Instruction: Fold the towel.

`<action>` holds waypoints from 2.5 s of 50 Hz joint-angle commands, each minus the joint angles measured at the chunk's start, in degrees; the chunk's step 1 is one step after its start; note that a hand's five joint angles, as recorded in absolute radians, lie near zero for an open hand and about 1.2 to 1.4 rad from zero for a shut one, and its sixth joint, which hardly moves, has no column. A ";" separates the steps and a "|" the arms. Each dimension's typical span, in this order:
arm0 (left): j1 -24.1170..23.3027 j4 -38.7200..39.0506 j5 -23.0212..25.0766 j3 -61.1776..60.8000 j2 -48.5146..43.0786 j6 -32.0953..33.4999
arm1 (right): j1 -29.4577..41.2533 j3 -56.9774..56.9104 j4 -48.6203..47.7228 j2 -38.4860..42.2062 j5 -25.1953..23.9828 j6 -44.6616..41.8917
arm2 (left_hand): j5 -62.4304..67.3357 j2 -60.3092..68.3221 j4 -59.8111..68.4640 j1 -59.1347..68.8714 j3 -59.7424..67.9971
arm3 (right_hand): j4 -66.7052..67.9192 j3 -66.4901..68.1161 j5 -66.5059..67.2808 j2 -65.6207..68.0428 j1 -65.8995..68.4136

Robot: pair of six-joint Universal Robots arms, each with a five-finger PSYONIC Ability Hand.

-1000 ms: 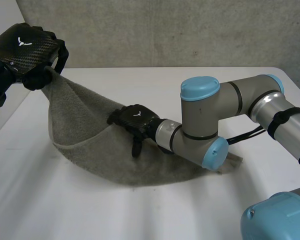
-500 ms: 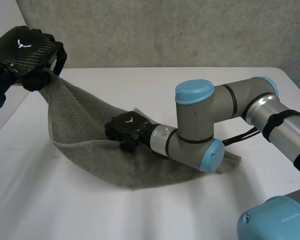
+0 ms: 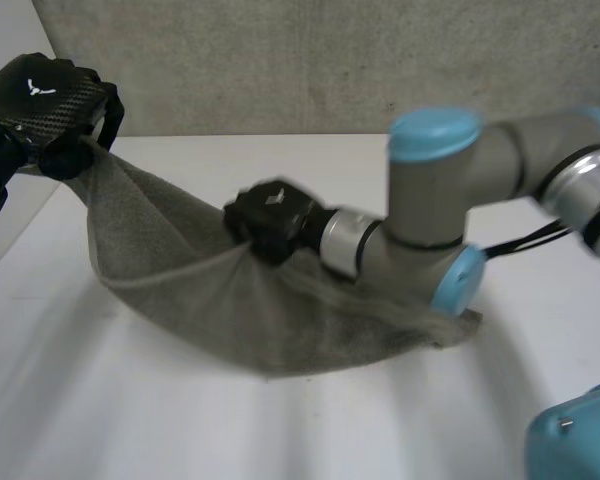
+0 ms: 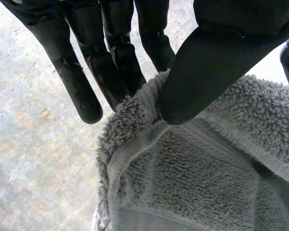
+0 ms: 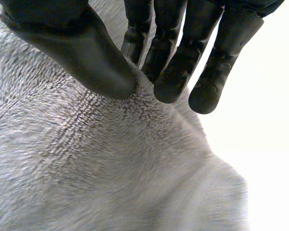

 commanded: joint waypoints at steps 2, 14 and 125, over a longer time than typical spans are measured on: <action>-0.10 -0.40 -5.69 2.69 -0.66 -0.26 | -8.23 0.30 0.08 -13.53 3.83 0.00 | 11.18 10.26 10.15 11.63 10.31 | 3.22 3.78 2.71 4.31 3.43; -6.07 -5.39 -12.10 13.74 0.92 -13.69 | -12.36 4.69 4.99 -33.37 9.53 -2.54 | 11.18 10.26 10.15 11.63 10.31 | 3.22 3.78 2.71 4.31 3.43; -16.80 2.85 -27.84 -6.36 -16.48 -11.34 | -16.67 43.81 -5.19 -27.50 9.37 -44.12 | 11.18 10.26 10.15 11.63 10.31 | -60.13 -59.57 -60.64 -59.05 -59.93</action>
